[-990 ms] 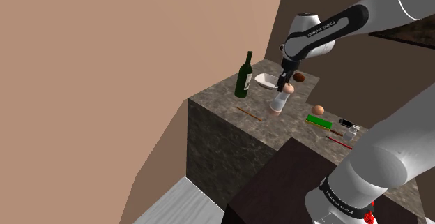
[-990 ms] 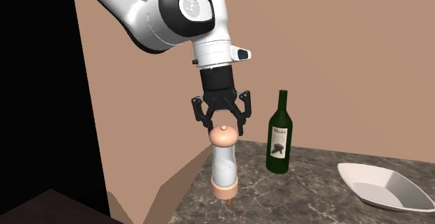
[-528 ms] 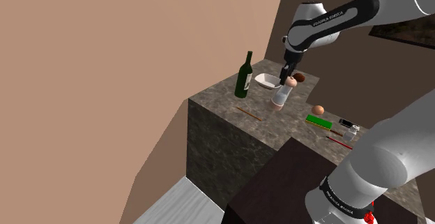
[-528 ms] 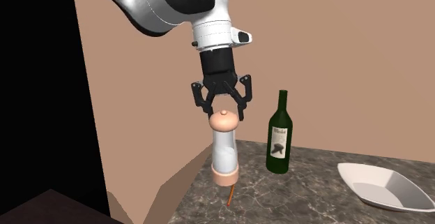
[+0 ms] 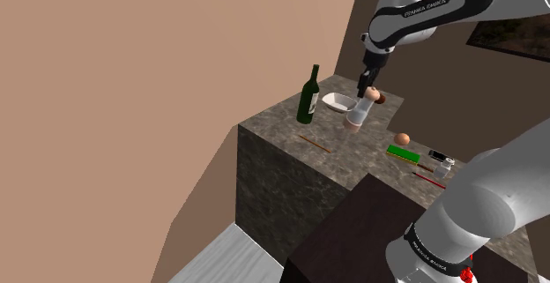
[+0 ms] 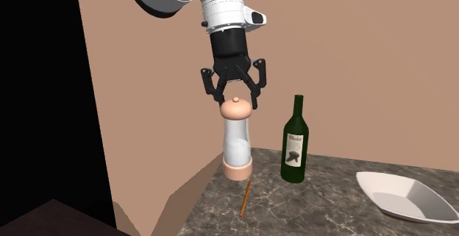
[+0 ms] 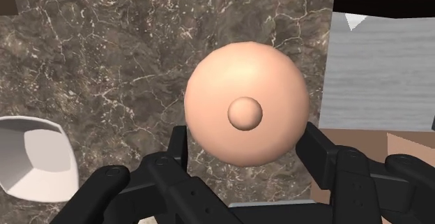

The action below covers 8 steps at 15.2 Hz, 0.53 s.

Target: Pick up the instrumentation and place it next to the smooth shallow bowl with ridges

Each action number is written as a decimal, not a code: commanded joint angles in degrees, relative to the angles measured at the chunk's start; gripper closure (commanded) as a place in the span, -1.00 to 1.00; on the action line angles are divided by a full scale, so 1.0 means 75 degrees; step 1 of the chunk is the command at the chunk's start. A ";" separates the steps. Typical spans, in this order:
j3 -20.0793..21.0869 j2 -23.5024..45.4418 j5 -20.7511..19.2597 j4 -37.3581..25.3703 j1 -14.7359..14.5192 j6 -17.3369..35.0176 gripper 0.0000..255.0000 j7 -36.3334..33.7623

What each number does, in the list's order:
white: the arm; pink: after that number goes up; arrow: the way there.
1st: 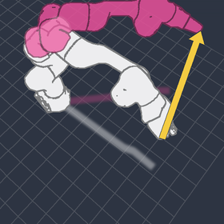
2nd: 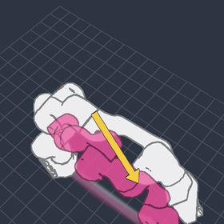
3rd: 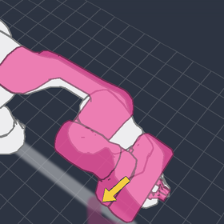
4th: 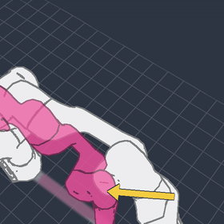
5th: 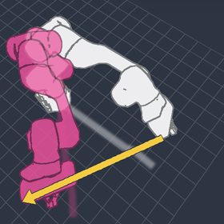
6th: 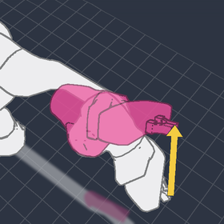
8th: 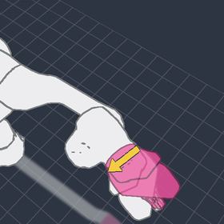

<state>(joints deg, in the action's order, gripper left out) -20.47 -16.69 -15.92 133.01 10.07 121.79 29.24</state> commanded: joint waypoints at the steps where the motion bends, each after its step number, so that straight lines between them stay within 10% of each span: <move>1: 0.0024 -0.0075 0.0011 -0.0145 -0.0005 -0.0220 1.00 0.0025; 8: 0.0107 -0.0255 0.0066 -0.0707 -0.0030 -0.0956 1.00 0.0109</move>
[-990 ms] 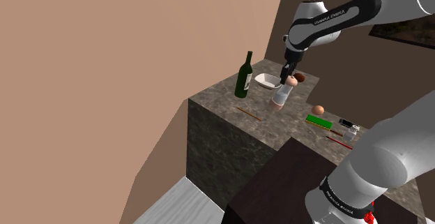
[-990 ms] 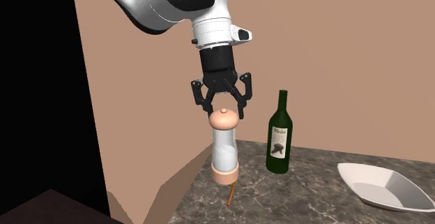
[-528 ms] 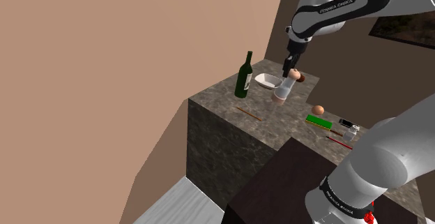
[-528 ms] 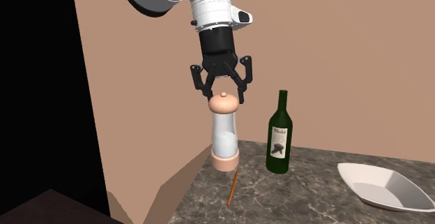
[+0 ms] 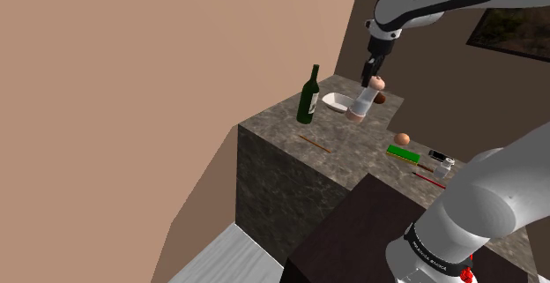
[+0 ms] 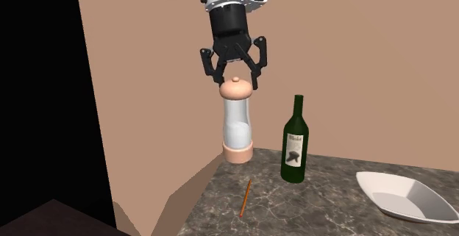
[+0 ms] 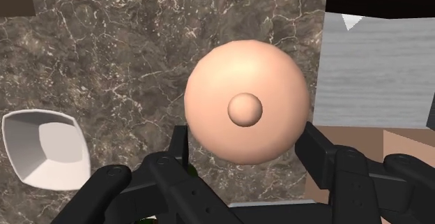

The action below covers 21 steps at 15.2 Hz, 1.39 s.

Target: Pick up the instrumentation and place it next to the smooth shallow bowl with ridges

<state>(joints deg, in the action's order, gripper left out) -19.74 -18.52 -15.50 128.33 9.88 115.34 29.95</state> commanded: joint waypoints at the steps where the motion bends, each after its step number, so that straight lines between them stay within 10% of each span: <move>1: 0.0020 -0.0029 0.0019 -0.0169 -0.0009 -0.0198 1.00 0.0027; 7: 0.0078 -0.0097 0.0068 -0.0676 -0.0032 -0.0768 1.00 0.0102; 21: -0.0688 0.4274 0.1861 -0.3828 0.0406 0.0383 1.00 0.1790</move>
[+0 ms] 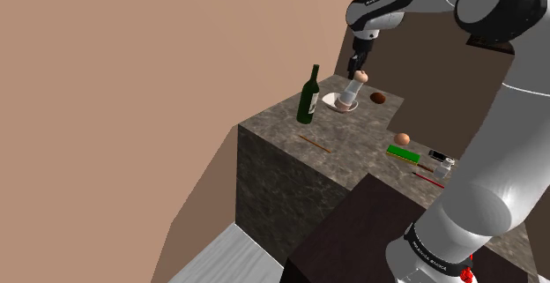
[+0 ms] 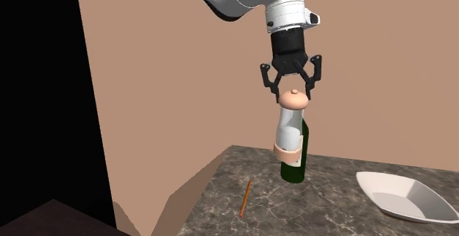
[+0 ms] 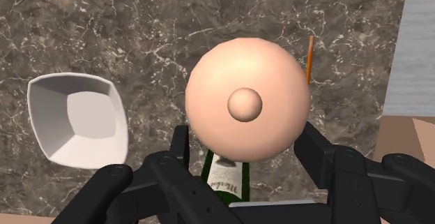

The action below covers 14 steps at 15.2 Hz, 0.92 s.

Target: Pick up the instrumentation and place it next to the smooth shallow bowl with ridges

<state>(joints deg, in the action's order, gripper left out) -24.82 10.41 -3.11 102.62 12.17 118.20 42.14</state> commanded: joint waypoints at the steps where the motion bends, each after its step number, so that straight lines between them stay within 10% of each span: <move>1: -0.0001 0.0748 0.0366 -0.0720 0.0196 -0.0006 1.00 0.0276; 10: 0.0370 0.3991 0.1465 -0.4650 0.1395 -0.0773 1.00 0.0874; 14: 0.0419 0.4251 0.1519 -0.4728 0.1461 -0.0592 1.00 0.0878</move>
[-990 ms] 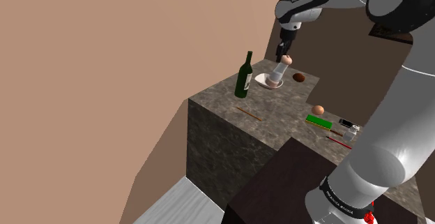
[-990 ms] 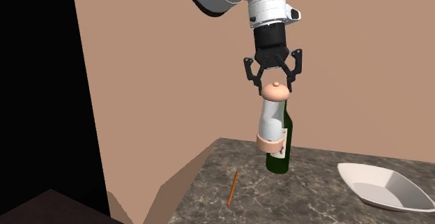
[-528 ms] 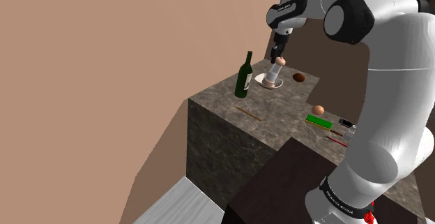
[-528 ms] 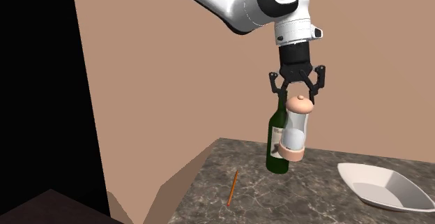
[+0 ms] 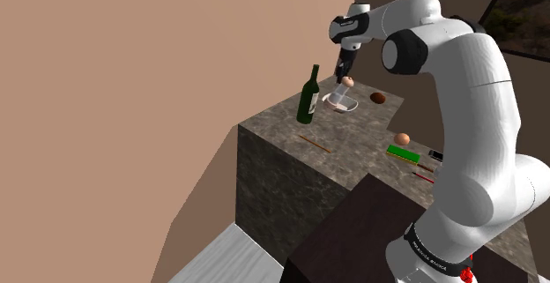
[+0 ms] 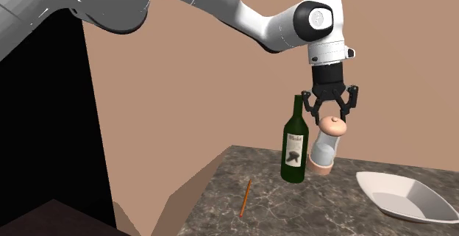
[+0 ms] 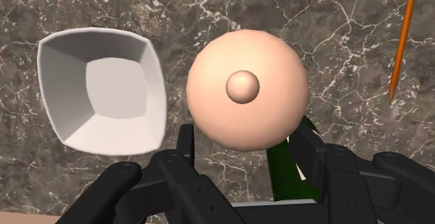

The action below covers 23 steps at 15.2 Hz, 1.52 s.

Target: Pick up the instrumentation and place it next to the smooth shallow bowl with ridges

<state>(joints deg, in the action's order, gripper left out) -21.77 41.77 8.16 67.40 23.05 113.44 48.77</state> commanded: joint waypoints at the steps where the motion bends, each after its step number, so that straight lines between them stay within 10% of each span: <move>1: 0.0018 0.0088 0.0022 0.0042 0.0004 0.0133 1.00 -0.0006; 23: 0.0162 0.0709 0.0185 0.0795 0.0004 0.1481 1.00 -0.0006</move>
<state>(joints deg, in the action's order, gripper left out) -20.56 47.06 9.55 73.41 23.07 124.55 48.73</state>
